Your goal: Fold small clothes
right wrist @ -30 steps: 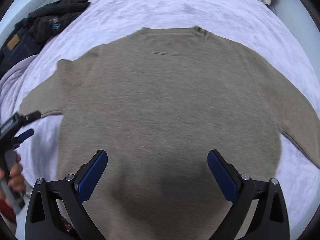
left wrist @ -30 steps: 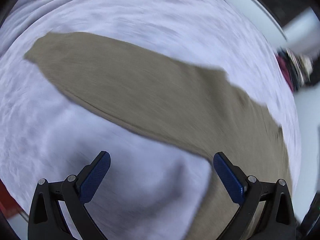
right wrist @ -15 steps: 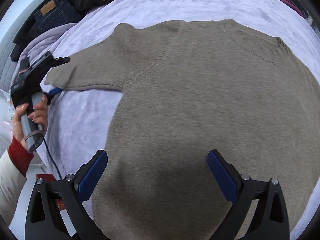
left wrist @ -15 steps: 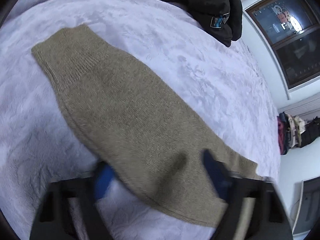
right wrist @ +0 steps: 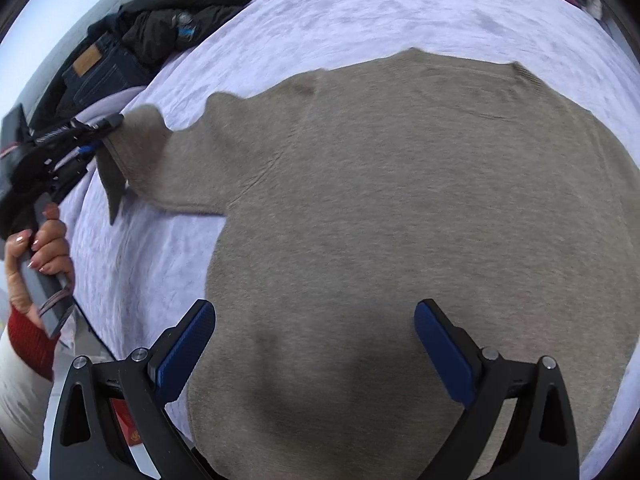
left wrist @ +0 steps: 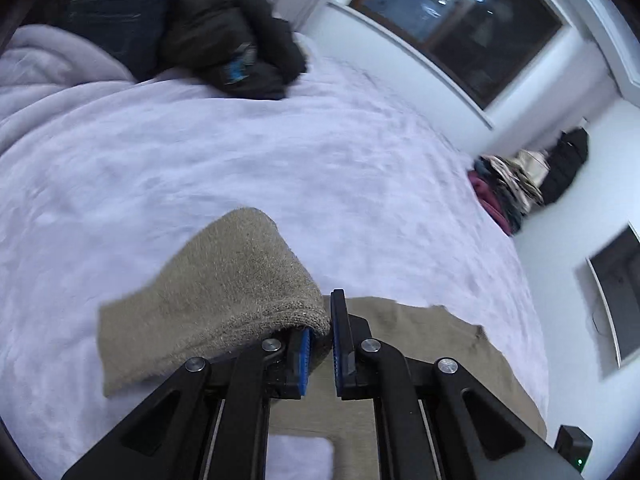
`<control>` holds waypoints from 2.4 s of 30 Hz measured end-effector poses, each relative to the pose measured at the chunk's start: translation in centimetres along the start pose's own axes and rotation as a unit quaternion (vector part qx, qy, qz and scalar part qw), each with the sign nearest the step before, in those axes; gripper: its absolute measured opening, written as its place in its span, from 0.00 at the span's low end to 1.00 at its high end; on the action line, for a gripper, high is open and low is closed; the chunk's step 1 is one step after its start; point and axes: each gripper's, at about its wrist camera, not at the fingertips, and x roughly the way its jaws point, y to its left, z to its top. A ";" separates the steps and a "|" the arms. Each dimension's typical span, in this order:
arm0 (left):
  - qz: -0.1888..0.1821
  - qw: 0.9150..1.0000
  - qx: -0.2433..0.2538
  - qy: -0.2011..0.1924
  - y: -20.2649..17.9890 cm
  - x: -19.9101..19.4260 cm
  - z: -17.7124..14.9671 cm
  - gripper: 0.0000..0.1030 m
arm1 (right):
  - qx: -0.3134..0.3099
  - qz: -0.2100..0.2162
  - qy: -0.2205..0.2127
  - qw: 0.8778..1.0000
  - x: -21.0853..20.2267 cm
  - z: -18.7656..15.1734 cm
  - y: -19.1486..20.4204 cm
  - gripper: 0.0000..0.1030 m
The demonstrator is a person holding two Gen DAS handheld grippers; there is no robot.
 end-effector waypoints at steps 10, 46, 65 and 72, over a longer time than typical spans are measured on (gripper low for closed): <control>-0.057 0.975 0.171 0.131 -19.2 10.9 -9.9 0.10 | 0.099 -0.046 -0.051 0.993 -4.9 -0.1 -10.5 0.97; 0.260 0.949 0.127 0.122 -3.5 9.2 -11.4 0.81 | -0.111 -0.056 -0.148 0.981 0.7 10.3 -2.6 0.10; 0.273 0.945 0.124 0.128 -3.6 9.7 -11.5 0.82 | 0.344 0.095 -0.104 0.928 0.5 4.7 -23.6 0.07; 0.273 0.943 0.131 0.135 -3.7 9.1 -11.6 0.82 | 0.168 0.071 -0.169 0.969 -3.8 6.7 -21.0 0.07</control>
